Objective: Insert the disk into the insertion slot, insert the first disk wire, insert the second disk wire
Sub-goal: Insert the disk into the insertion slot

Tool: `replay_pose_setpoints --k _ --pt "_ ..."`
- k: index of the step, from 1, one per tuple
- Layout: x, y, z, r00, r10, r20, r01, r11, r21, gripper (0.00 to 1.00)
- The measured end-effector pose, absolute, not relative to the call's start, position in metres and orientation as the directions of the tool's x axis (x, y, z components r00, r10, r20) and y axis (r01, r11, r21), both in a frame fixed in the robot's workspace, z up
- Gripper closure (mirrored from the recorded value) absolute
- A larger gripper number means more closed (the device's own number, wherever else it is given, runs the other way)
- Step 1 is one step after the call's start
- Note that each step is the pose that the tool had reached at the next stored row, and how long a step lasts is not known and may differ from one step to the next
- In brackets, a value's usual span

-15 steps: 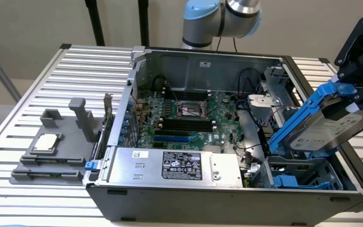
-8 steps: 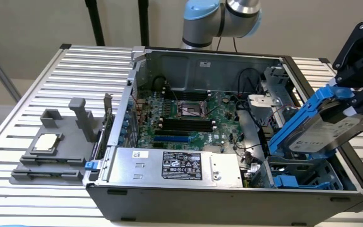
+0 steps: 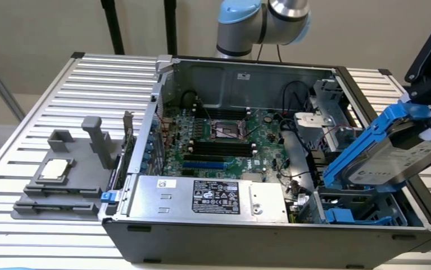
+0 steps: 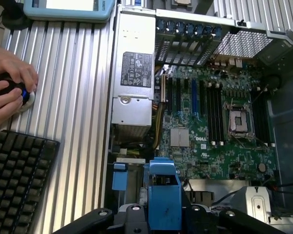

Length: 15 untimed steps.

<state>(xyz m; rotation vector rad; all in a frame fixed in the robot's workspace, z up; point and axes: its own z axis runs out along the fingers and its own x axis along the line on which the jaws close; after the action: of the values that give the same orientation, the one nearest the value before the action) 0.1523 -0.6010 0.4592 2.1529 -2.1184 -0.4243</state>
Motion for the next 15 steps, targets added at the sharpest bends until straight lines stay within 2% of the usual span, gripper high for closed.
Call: replay_pose_setpoints --k 15 --pt "0.152 -0.61 0.445 0.0 -0.991 -0.132 -0.966 -0.034 0.257 0.68"
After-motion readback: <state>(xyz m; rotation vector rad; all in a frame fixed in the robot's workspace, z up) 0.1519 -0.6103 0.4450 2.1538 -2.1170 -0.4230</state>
